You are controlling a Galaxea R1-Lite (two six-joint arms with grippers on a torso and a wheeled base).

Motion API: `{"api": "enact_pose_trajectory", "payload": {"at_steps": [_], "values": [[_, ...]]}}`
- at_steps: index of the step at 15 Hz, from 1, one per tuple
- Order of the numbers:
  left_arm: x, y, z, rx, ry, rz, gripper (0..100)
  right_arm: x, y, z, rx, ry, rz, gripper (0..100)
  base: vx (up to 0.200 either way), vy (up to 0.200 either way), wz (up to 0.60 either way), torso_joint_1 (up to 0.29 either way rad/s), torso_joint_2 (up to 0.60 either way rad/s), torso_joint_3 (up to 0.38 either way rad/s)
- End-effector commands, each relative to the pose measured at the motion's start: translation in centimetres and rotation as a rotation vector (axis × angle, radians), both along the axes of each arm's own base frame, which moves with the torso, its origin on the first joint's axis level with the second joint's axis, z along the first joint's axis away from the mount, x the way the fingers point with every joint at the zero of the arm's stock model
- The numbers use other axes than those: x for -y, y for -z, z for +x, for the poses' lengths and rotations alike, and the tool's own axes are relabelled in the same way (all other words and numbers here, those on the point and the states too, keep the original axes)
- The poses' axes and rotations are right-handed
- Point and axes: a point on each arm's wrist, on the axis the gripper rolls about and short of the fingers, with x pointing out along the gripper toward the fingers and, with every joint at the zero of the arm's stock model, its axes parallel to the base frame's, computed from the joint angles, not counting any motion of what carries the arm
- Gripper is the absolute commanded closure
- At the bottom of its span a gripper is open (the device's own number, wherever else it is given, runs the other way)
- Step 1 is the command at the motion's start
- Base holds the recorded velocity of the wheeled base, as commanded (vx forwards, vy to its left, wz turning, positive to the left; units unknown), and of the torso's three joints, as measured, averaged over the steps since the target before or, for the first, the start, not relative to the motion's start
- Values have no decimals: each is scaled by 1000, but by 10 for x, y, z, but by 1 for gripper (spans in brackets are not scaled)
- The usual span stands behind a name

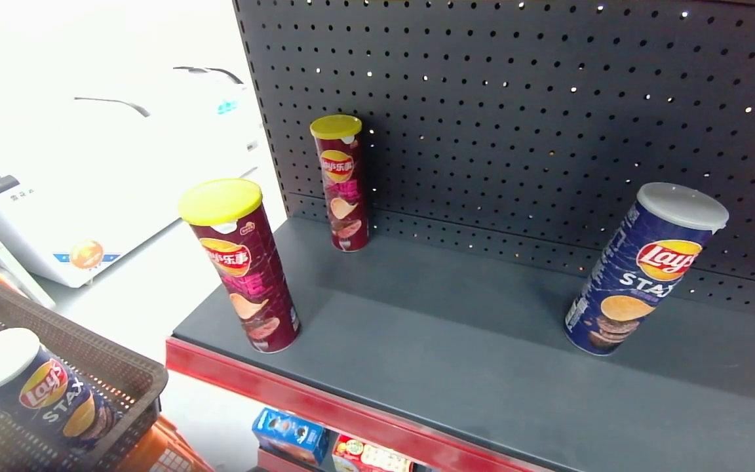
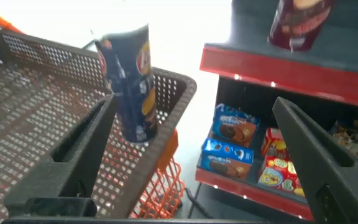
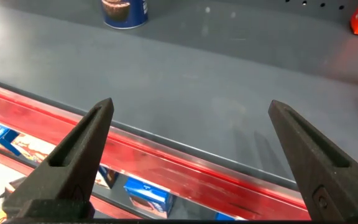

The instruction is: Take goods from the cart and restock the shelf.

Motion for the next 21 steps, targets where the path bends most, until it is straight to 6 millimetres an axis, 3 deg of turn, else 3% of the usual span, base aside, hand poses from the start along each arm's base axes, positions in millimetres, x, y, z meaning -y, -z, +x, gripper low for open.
{"api": "enact_pose_trajectory", "payload": {"at_steps": [1, 5, 7, 9, 12, 17, 21], "values": [[-1, -78, 15, -58, -55, 8, 0, 0, 0, 0, 0, -1, 0, 0, 0, 0, 0, 0, 0, 0], [-3, -83, 61, -313, -125, 98, 0, 0, 0, 0, 0, -1, 0, 0, 0, 0, 0, 0, 0, 0], [-4, -80, 65, -344, -154, 125, 0, 0, 0, 0, 0, -1, 0, 0, 0, 0, 0, 0, 0, 0], [-7, -59, 67, -442, -291, 166, 0, 0, 0, 0, -1, -1, 0, 0, 0, 0, 0, 0, 0, 0], [-6, -58, 68, -451, -275, 163, 0, 0, 0, 0, -1, -1, 0, 0, 0, 0, 0, 0, 0, 0], [-25, -69, 102, -520, -354, -7, 0, 0, 0, 0, -1, -1, 0, 0, 0, 0, 0, 0, 0, 0], [-33, -68, 110, -509, -371, -32, 0, 0, 0, 0, -1, -1, 0, 0, 0, 0, 0, 0, 0, 0]]}}
